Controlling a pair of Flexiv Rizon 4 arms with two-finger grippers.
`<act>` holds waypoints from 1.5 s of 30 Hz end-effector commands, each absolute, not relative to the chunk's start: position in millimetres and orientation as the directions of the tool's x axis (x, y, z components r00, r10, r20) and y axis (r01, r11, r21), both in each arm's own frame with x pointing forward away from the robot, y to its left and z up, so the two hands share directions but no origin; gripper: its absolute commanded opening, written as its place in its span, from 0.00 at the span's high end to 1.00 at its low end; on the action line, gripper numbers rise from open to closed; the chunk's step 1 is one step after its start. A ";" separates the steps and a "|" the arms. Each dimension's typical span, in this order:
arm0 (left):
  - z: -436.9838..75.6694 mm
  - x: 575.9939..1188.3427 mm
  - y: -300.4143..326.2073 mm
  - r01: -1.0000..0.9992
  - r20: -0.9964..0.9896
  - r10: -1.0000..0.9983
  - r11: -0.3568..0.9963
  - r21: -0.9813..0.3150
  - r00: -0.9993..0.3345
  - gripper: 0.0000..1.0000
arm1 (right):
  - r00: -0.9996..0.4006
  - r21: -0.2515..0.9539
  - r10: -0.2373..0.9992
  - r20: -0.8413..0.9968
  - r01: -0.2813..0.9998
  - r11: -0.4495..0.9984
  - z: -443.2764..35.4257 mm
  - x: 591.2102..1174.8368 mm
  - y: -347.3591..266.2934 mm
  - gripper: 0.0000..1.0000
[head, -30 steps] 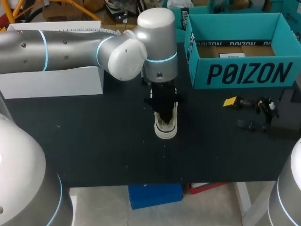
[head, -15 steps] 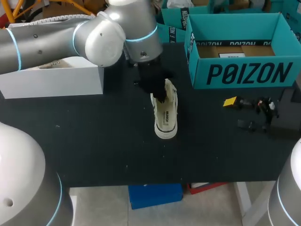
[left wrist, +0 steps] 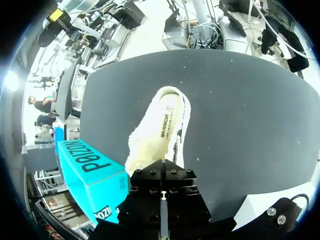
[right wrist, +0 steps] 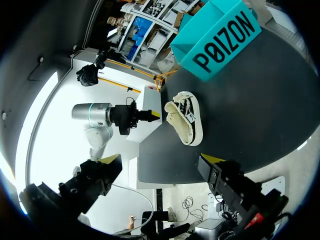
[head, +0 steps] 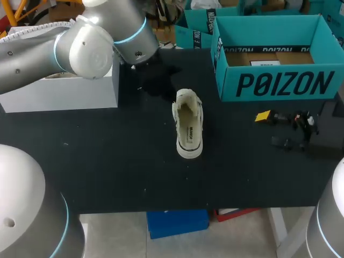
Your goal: Take the shoe out of the shoebox, open the shoe tongue, remove and reinsert the insole, then place the shoe into the shoebox
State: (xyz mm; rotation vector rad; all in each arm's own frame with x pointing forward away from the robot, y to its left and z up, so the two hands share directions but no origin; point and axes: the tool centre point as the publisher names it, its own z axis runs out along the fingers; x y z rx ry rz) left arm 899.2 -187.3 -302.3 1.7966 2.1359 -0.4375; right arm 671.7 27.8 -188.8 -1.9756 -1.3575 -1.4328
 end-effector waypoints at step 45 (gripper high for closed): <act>-336.6 924.8 -216.6 0.945 -0.673 0.663 0.246 -0.216 -0.327 1.00 | 0.032 0.241 0.492 0.870 0.842 -0.482 -188.6 671.8 27.9 0.00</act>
